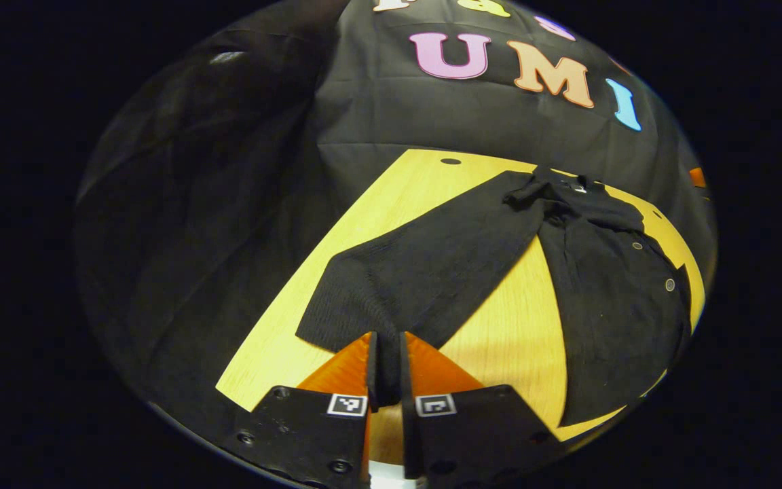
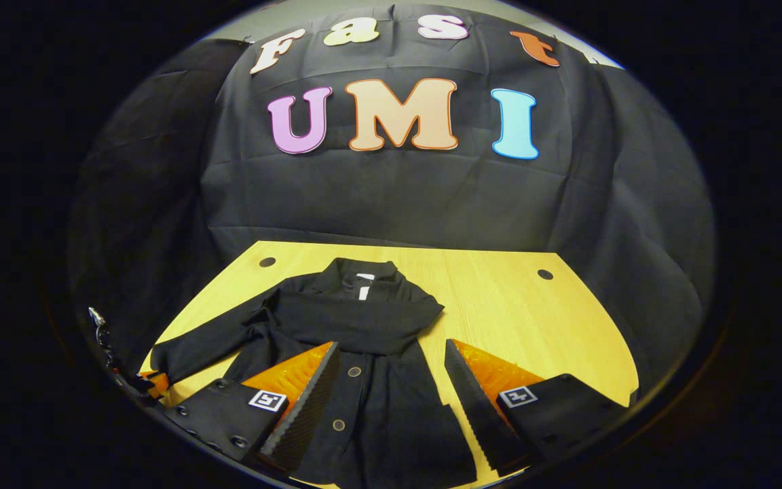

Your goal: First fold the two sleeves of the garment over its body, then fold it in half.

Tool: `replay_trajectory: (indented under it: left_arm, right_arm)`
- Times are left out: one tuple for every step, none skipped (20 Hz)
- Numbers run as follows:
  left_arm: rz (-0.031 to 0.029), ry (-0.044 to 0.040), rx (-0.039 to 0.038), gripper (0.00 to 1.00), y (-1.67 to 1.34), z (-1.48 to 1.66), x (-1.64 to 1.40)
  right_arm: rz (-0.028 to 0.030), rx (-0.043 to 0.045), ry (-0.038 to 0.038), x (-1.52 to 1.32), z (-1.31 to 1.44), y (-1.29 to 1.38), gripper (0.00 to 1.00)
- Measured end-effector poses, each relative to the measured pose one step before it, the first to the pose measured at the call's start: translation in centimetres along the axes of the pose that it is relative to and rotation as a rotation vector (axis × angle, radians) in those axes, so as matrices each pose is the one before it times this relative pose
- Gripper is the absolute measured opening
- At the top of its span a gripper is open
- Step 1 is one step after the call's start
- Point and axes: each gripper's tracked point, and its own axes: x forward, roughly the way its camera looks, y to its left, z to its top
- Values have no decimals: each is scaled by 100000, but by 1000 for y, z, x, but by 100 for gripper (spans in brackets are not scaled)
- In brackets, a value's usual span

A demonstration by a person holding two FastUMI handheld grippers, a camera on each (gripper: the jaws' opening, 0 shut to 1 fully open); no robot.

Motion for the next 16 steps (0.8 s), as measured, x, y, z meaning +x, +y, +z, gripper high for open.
replay_trajectory:
  left_arm:
    - [238,507,1644,6,-42,-15,139]
    - [-224,773,2284,3,13,-203,-94]
    - [-334,711,2375,1,-77,73,119]
    - [-273,650,1588,0,17,-123,-201]
    - [-571,14,672,0,4,141,50]
    - [-737,285,-203,0,-42,-25,-19]
    - [-963,173,-942,0,-39,169,98]
    - [-1050,413,-1500,0,-86,47,-99]
    - [-1047,690,-2067,0,-40,159,92]
    - [-1057,701,-2388,0,83,-8,59]
    - [-1004,791,-2154,0,419,-280,15]
    - [-957,821,-1944,0,40,106,-9]
    - [-587,324,-1848,0,7,171,-146]
    - [-510,-107,-2144,0,-8,448,-89]
    - [51,-1083,-2116,0,57,653,-184]
    - [229,-743,-1837,0,-12,827,-202]
  right_arm:
    - [433,427,24,-264,-277,361,97]
    - [212,452,164,-130,-394,179,98]
    - [-189,569,358,-316,-382,101,98]
    - [-82,842,442,-288,-504,27,98]
    - [114,934,721,-286,-533,148,96]
    - [-457,852,879,-68,-571,42,98]
    - [-662,740,680,-152,-475,-131,98]
    - [-559,854,475,2,-451,-177,98]
    - [-571,899,373,-196,-372,-109,98]
    - [-519,899,200,-26,-296,-145,98]
    - [-562,889,-223,-152,-157,-104,98]
    - [-480,785,-180,-121,-37,-259,98]
    - [-872,678,-83,-87,-232,-301,98]
    - [-685,375,-264,-125,-68,-254,98]
    - [-574,494,-74,-236,-128,-349,96]
    - [-520,653,61,-111,-119,-439,98]
